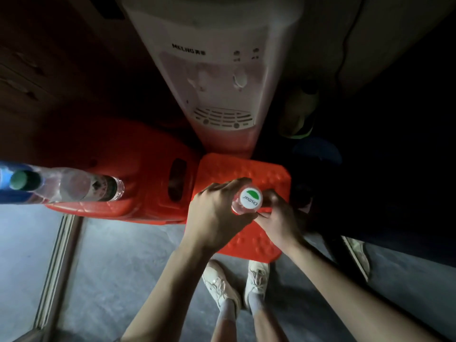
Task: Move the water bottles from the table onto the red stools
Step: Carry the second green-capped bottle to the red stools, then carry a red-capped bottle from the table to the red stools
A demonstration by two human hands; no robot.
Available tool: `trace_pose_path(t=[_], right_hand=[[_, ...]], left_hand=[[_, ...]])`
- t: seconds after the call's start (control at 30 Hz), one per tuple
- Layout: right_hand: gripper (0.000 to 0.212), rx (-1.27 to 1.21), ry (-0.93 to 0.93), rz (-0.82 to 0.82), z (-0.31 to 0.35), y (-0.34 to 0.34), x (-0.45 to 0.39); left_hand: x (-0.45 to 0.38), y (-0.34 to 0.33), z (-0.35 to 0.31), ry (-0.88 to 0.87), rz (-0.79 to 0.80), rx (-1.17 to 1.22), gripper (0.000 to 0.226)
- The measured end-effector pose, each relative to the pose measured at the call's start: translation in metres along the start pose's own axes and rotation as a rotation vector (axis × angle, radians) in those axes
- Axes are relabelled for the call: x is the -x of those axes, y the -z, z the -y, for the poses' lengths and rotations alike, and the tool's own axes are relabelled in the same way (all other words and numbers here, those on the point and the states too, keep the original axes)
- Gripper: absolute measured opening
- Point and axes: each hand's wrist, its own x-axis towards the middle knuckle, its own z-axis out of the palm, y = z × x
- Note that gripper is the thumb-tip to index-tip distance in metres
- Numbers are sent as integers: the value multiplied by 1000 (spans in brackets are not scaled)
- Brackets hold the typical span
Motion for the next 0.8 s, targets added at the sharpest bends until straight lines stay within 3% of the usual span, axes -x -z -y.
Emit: trace_pose_path(t=[0.3,0.67,0.8], right_hand=[[32,49,-23,-73,-15,-5,-54],[33,183,-118,71,-4,7,-48],[37,224,-142,170,21,37,-27]], left_hand=[[-55,-27,6,-84,119,-79,43],[-53,-32,7,91,161,53,52],[-39,-21,-4,217,163,59,88]])
